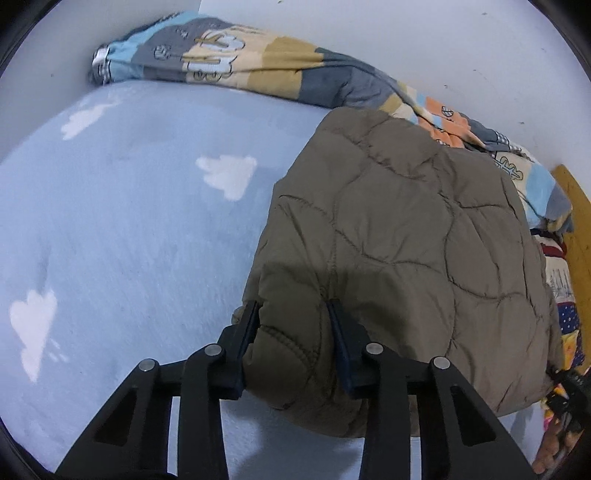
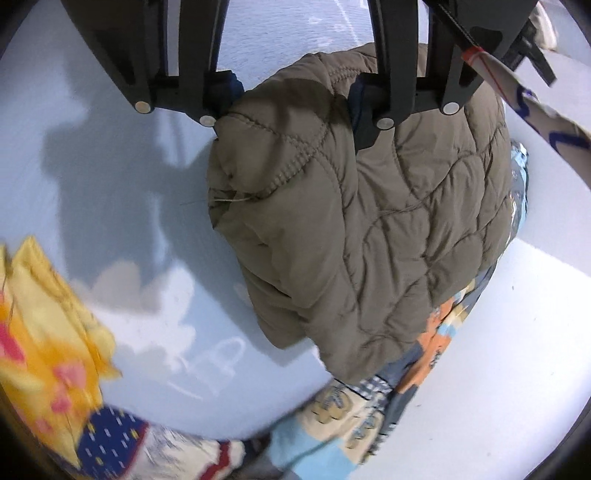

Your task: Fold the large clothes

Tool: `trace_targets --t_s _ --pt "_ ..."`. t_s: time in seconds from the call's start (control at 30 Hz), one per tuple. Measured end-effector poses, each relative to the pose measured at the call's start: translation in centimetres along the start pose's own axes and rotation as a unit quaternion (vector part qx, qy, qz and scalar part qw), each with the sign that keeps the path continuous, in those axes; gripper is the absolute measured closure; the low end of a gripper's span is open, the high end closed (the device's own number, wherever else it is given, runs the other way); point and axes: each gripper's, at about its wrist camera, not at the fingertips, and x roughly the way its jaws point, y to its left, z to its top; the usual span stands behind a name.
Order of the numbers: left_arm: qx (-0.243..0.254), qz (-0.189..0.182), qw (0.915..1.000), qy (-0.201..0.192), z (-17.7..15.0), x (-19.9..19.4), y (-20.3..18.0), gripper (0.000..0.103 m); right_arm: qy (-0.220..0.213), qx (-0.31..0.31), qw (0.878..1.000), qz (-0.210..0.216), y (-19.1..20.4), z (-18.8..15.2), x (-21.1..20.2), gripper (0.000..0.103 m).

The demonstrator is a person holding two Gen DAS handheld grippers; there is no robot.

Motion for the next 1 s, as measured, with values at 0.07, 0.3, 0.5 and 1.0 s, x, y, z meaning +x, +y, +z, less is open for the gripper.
trace_targets --t_s 0.07,0.3,0.5,1.0 --pt "0.000 -0.002 1.0000 -0.003 0.2 -0.3 0.0 0.069 -0.007 -0.020 1.000 -0.007 0.6 -0.2 -0.6 0.060" --pt "0.017 -0.009 0.9995 -0.023 0.3 -2.4 -0.3 0.071 -0.036 -0.083 0.996 -0.019 2.8 -1.1 -2.8 0.064" --pt "0.025 -0.010 0.9992 -0.028 -0.6 -4.5 0.1 0.071 -0.040 -0.107 0.993 -0.011 3.8 -2.4 -4.9 0.066" --pt "-0.002 -0.011 0.9996 -0.027 -12.0 -13.1 4.0 0.071 -0.013 -0.088 0.996 0.007 -0.3 -11.5 -12.5 0.067"
